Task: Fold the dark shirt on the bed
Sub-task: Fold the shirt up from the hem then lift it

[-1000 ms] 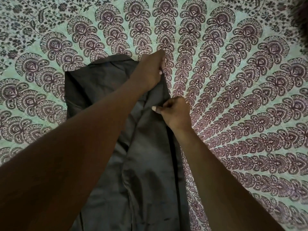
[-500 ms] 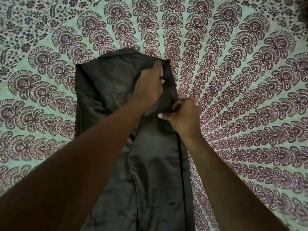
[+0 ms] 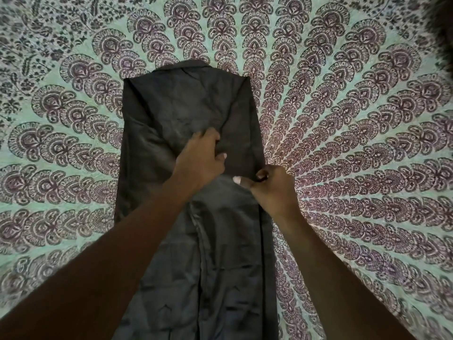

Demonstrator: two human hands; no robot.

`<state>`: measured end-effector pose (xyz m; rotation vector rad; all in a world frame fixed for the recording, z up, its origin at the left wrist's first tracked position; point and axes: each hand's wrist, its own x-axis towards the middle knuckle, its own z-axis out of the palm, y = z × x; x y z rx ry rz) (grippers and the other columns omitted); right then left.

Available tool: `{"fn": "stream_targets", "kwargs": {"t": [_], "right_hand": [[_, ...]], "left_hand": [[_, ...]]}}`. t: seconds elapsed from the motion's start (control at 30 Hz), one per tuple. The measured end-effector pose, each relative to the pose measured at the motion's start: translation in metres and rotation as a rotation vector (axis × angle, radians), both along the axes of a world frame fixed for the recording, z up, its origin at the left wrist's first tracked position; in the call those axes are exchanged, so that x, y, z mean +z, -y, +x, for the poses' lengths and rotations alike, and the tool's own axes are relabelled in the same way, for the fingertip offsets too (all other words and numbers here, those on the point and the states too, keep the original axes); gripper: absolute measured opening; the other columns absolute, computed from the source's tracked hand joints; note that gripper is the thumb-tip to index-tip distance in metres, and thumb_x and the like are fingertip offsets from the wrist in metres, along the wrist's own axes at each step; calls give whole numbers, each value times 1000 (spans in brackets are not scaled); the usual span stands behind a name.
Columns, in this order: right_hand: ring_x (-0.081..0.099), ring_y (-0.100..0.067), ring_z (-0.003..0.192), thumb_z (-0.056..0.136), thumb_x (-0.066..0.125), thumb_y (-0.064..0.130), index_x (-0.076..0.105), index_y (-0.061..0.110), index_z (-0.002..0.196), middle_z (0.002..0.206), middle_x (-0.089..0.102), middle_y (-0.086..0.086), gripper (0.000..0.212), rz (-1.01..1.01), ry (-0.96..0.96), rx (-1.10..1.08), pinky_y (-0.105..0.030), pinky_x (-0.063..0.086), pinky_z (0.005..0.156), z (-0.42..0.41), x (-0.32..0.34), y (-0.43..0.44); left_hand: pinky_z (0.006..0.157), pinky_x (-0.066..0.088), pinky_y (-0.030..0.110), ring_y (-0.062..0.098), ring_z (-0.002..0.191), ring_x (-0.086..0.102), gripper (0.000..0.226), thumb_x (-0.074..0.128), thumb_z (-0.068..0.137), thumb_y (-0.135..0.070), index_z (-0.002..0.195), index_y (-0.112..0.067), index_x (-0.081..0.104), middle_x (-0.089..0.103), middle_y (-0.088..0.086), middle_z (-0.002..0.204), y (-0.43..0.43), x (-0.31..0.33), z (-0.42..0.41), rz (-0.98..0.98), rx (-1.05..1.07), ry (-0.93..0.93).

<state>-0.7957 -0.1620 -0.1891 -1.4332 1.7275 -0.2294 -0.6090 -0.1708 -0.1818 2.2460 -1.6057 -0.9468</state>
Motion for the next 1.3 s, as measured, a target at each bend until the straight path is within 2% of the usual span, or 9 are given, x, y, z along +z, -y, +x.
{"fn": "stream_targets", "kwargs": {"t": [0.2, 0.33, 0.43, 0.6, 0.7, 0.83, 0.93, 1.1, 1.3], "right_hand": [[65, -12, 74, 62, 96, 38, 58, 18, 76, 77, 66, 6, 45, 124, 22, 154, -16, 39, 50, -17, -1, -38], [73, -22, 83, 72, 91, 31, 67, 16, 80, 84, 74, 1, 29, 208, 73, 126, -46, 63, 71, -21, -9, -54], [73, -17, 89, 74, 91, 29, 67, 26, 79, 91, 74, 8, 25, 258, 112, 123, -45, 64, 77, -23, -6, -69], [73, -18, 100, 64, 93, 27, 77, 20, 109, 105, 79, 2, 48, 219, 48, 214, -32, 57, 82, -32, -1, -103], [71, -22, 101, 74, 86, 28, 76, 20, 108, 103, 78, 1, 37, 197, 17, 215, -26, 48, 76, -36, 8, -119], [67, -20, 90, 77, 88, 30, 70, 17, 96, 86, 70, 5, 29, 220, 33, 139, -25, 47, 68, -43, 16, -137], [68, -24, 99, 73, 90, 27, 61, 19, 113, 102, 71, 2, 50, 207, 27, 116, -30, 52, 81, -48, 16, -159], [61, -16, 103, 72, 89, 9, 33, 24, 150, 113, 62, 9, 97, 162, 113, 94, -16, 44, 82, -50, 12, -203], [63, -17, 121, 69, 90, 28, 23, 41, 155, 134, 61, 12, 110, 149, 163, -31, -38, 53, 104, -58, -4, -250]], "left_hand": [[104, 52, 44, 35, 117, 63, 62, 83, 76, -41, 128, -21, 55, 63, 15, 126, -51, 8, 1, 233, 204, -44], [96, 55, 47, 34, 112, 64, 50, 81, 82, -36, 121, -23, 54, 64, 11, 118, -60, 14, -2, 133, 173, 60], [94, 54, 51, 36, 113, 63, 49, 74, 89, -37, 127, -23, 47, 64, 11, 120, -72, 12, -10, 97, 151, 86], [95, 54, 50, 41, 107, 64, 50, 69, 91, -22, 131, -27, 40, 63, 18, 118, -102, 4, -11, 47, 262, 12], [93, 50, 32, 38, 108, 64, 49, 61, 94, -9, 137, -19, 42, 64, 19, 117, -119, 6, -9, -6, 319, -83], [79, 37, 21, 33, 105, 64, 59, 73, 88, -11, 136, -9, 41, 65, 17, 112, -157, 19, -23, -64, 415, -145], [80, 39, 23, 25, 99, 62, 64, 75, 88, -14, 139, -12, 35, 67, 13, 105, -196, 21, -41, -19, 456, -225], [83, 48, 32, 28, 94, 61, 47, 66, 92, -10, 128, -21, 39, 59, 0, 84, -233, 8, -52, -20, 402, -278], [83, 58, 37, 26, 94, 68, 5, 66, 89, -30, 91, -28, 62, 70, 4, 93, -258, 2, -46, 30, 288, -214]]}}
